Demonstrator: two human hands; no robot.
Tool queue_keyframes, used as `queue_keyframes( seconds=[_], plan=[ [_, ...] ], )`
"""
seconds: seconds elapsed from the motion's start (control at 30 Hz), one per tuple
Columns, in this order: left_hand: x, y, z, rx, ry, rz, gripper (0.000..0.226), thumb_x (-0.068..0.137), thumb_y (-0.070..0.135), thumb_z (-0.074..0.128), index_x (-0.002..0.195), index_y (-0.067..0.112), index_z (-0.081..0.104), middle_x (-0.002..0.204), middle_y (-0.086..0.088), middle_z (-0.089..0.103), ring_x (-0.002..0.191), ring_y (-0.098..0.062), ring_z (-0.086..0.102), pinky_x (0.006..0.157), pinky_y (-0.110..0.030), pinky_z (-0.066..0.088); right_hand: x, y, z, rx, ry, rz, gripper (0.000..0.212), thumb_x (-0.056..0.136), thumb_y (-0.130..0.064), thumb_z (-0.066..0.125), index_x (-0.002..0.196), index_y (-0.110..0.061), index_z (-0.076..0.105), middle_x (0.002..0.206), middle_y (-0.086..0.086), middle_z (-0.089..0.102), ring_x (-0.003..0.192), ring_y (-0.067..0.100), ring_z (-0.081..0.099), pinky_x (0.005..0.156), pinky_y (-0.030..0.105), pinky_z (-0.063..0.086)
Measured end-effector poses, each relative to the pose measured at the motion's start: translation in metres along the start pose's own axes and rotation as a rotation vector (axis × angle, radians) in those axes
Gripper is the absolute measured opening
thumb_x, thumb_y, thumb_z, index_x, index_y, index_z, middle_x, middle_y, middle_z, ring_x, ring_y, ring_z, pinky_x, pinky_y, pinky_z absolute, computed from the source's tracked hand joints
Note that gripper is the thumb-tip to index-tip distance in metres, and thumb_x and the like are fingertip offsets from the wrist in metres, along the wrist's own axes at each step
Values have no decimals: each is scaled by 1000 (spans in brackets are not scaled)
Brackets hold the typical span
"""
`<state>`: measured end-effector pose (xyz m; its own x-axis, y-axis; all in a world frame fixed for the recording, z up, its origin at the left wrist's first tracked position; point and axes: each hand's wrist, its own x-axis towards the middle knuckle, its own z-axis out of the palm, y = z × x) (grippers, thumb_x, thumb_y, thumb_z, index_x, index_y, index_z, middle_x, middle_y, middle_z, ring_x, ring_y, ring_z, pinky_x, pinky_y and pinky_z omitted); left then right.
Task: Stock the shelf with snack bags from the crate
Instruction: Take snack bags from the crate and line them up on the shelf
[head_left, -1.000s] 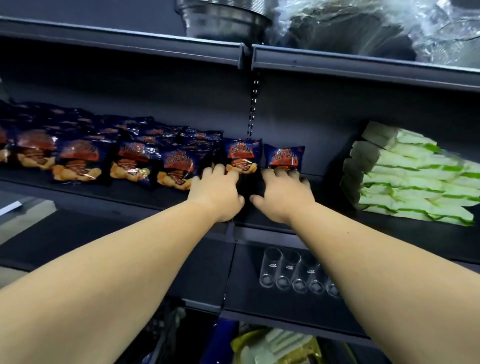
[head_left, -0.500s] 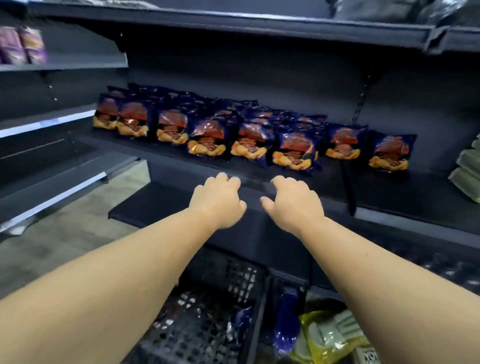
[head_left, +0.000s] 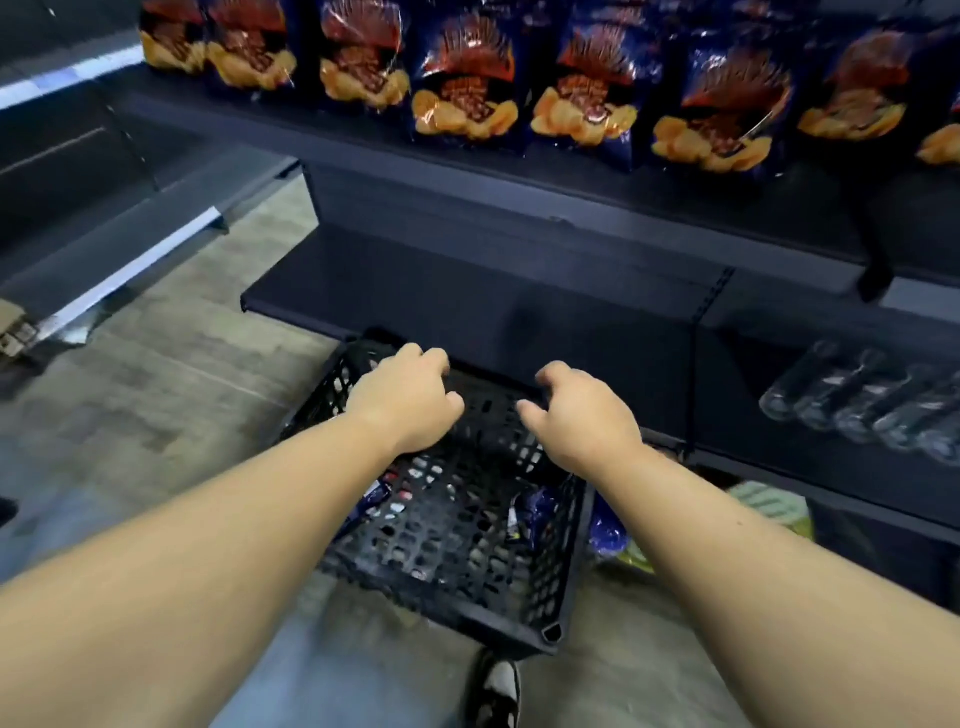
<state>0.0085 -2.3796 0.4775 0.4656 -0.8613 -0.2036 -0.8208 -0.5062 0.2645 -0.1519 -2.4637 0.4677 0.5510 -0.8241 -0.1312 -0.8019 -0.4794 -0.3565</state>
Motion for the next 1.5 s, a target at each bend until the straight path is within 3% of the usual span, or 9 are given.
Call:
queue_keyframes(
  seconds=[0.43,0.77,0.97,1.1,1.27,1.5],
  plan=[
    [75,-59,62,-28,-186,-113,43,90,35,47,131,21,48,134,-8,43,123,-29,43,97,-41,42,72,-6,82,25,-217,71,44,93,-45,52,129,-19,48,122,5,59,111,27,55,85,37,49],
    [124,-161,105,20,-407,-45,47,93,39,50,135,18,43,138,-10,39,126,-33,40,98,-41,41,114,-69,171,7,-325,238,47,93,-43,53,130,-15,47,126,11,56,116,33,52,92,39,47],
    [140,-198,152,55,-492,-40,39,94,41,47,125,16,46,133,-12,42,123,-34,40,97,-42,40,139,-89,228,-6,-410,241,45,93,-41,53,128,-13,45,129,14,53,117,35,50,91,39,45],
    [148,-208,185,49,-535,-81,45,91,29,55,131,16,40,136,-11,37,124,-32,36,96,-43,39,154,-87,267,18,-433,254,48,94,-41,54,132,-15,42,133,13,49,121,35,47,91,40,43],
    [149,-221,218,88,-477,-146,63,91,32,58,143,12,27,143,-14,32,128,-35,31,97,-46,37,167,-86,311,67,-445,231,60,93,-40,55,144,-16,32,143,12,39,128,34,42,100,42,42],
    [138,-223,248,115,-298,-108,57,95,32,52,142,7,32,140,-15,39,123,-35,40,95,-46,36,189,-85,348,44,-280,127,72,94,-34,57,152,-20,17,148,8,32,131,30,37,98,43,42]
  ],
)
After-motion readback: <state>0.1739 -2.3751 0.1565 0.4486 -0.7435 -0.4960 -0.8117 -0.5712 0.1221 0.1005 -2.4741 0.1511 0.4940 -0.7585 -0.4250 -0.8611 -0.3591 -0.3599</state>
